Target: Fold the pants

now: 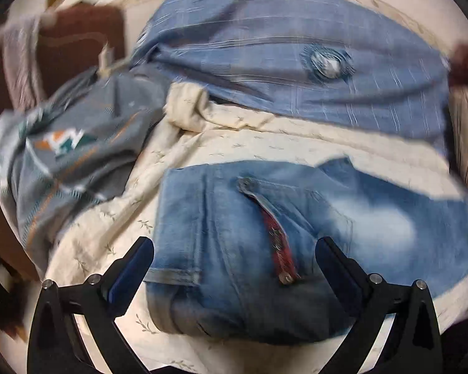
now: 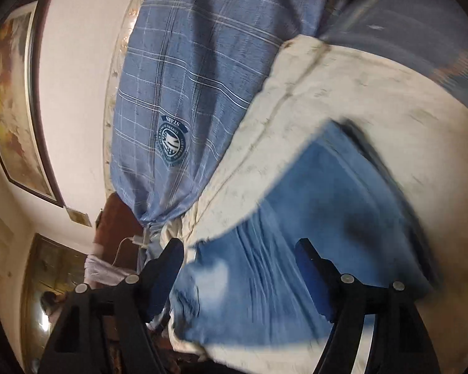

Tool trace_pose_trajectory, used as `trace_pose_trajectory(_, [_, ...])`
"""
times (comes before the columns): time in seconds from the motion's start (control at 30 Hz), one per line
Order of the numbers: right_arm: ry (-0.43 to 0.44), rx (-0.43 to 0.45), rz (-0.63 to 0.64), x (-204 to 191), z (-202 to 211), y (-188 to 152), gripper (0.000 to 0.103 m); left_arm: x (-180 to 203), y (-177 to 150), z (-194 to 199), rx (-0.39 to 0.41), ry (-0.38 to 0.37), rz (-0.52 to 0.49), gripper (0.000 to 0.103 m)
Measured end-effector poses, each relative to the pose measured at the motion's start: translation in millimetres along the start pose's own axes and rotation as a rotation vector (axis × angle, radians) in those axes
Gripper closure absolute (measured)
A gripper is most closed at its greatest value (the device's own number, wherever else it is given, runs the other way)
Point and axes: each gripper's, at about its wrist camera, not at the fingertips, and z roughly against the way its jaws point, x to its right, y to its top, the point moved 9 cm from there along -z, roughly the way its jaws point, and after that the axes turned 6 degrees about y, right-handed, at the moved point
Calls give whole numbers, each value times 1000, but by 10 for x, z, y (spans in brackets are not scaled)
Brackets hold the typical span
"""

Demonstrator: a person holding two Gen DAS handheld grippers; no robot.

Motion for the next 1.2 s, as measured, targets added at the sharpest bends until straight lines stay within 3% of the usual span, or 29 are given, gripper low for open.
trace_pose_trajectory(0.07, [-26, -10, -37, 243, 115, 34, 20, 126, -292, -348, -153, 117, -158, 0])
trace_pose_trajectory(0.1, [-72, -10, -63, 490, 175, 34, 20, 167, -395, -479, -200, 106, -171, 0])
trace_pose_trajectory(0.17, [-1, -10, -201, 700, 195, 65, 32, 124, -339, -456, -204, 95, -93, 0])
trace_pose_trajectory(0.2, [17, 16, -207, 634, 261, 105, 30, 119, -312, -430, -215, 97, -90, 0])
trace_pose_trajectory(0.3, [21, 80, -70, 285, 458, 161, 23, 87, -155, -243, -151, 97, -67, 0])
trace_pose_trajectory(0.37, [2, 110, -65, 267, 605, 137, 23, 107, -41, -83, -99, 57, -21, 0])
trace_pose_trajectory(0.43, [-143, 142, -75, 471, 781, 91, 23, 229, 53, -4, -85, -25, 29, 0])
trace_pose_trajectory(0.5, [-166, 132, -92, 626, 824, 61, 22, 427, 119, 37, -88, -100, 60, 0])
trace_pose_trajectory(0.57, [-161, 97, -125, 710, 757, 40, 22, 759, 160, 50, -107, -184, 57, 0])
trace_pose_trajectory(0.63, [-214, 85, -125, 785, 742, 69, 23, 1181, 177, 54, -121, -275, 24, 0])
trace_pose_trajectory(0.7, [-186, 70, -120, 769, 692, 71, 28, 1493, 178, 21, -132, -298, -12, 0])
trace_pose_trajectory(0.8, [-218, 65, -102, 810, 689, 84, 28, 2002, 111, -17, -176, -367, -55, 0])
trace_pose_trajectory(0.97, [-258, 62, -96, 850, 638, 85, 33, 2600, -59, -129, -219, -369, -155, 0])
trace_pose_trajectory(1.03, [-266, 59, -124, 882, 630, 96, 39, 2738, -97, -191, -210, -316, -217, 0])
trace_pose_trajectory(1.1, [-351, 36, -98, 923, 631, 105, 74, 2814, -206, -321, -249, -232, -304, 0])
trace_pose_trajectory(1.2, [-455, 11, 42, 718, 629, 81, 84, 2857, -235, -303, -205, -184, -373, 0])
